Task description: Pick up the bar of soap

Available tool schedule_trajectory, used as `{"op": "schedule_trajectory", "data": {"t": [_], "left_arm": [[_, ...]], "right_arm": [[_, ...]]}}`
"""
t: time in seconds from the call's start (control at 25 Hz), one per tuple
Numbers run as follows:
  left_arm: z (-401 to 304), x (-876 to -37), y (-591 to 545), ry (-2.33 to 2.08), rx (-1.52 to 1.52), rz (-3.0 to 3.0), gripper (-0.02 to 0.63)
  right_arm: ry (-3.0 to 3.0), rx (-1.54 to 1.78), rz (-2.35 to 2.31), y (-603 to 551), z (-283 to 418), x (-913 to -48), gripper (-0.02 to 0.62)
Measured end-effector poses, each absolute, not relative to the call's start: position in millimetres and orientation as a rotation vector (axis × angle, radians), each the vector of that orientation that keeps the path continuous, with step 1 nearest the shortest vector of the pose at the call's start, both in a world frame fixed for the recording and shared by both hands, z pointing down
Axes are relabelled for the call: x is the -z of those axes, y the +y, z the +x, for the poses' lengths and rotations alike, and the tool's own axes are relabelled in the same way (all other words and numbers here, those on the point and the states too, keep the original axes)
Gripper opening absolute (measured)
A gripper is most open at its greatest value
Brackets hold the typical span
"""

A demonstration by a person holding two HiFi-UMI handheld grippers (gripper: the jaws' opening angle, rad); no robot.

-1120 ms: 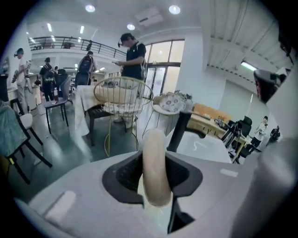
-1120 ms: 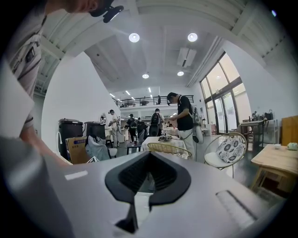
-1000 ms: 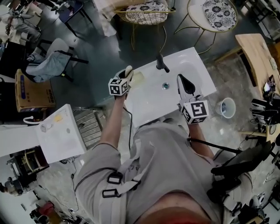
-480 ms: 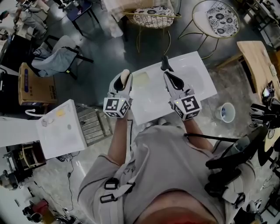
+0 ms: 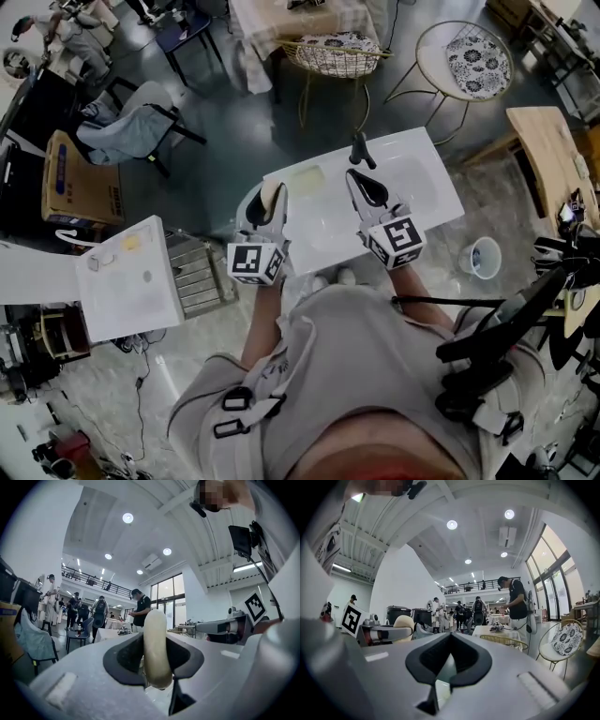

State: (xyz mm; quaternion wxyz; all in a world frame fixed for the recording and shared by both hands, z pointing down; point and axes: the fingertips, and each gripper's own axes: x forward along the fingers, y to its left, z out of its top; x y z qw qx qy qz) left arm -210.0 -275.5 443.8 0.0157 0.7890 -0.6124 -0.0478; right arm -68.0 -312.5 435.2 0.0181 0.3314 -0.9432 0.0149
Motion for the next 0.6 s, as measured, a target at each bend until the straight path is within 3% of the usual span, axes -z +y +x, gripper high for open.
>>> {"op": "schedule_trajectory", "data": {"t": [0.6], "left_arm": [[-198,-449,-265,-1.873,0.168,2.454,0.106]], "right_arm": [[-2.904,0.019,0.991,-294,-62,-441,0.000]]}}
